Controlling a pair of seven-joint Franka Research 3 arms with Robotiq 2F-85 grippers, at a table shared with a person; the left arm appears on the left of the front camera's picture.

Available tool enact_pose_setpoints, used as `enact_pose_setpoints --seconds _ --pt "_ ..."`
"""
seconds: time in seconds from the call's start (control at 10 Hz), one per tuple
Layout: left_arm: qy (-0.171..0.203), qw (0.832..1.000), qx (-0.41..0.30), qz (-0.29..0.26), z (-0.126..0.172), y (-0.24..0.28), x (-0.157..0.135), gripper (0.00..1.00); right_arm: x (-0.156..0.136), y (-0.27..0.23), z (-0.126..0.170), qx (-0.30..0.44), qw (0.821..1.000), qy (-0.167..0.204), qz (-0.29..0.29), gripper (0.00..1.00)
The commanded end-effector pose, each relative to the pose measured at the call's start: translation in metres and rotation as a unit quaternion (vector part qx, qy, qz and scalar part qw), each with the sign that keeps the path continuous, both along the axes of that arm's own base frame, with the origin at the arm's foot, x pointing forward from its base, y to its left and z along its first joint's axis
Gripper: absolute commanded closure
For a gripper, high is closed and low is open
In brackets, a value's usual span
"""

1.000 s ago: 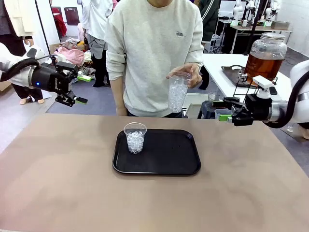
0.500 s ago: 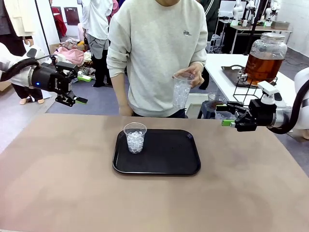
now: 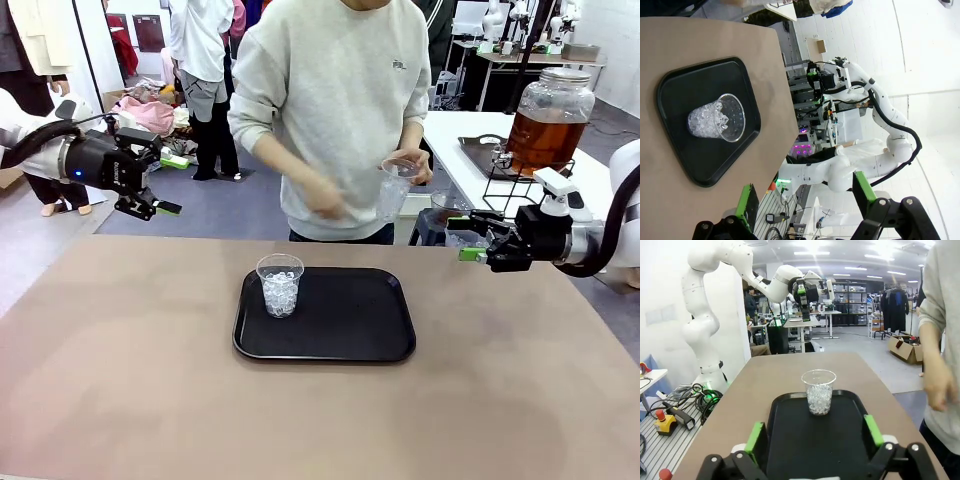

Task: Pour the drink into the iced cup.
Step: Pick up the iced cup indicated by the human and present it to them.

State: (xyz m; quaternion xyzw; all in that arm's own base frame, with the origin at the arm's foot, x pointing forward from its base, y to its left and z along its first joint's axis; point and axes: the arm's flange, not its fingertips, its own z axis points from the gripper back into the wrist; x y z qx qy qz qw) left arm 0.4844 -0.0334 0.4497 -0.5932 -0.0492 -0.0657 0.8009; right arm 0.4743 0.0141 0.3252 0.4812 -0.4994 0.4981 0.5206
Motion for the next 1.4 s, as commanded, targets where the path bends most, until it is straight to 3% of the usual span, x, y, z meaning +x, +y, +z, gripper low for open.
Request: enact_pose_setpoints --seconds 0.0,1.3 --pt "0.002 1.000 0.001 0.003 0.0020 -0.0007 -0.0006 0.00 0.0018 0.0010 0.0029 -0.001 1.000 0.001 0.001 0.00" --pt "0.002 1.000 0.001 0.003 0.0020 -0.0007 -0.0006 0.00 0.0018 0.0010 0.0029 -0.001 1.000 0.001 0.001 0.00"
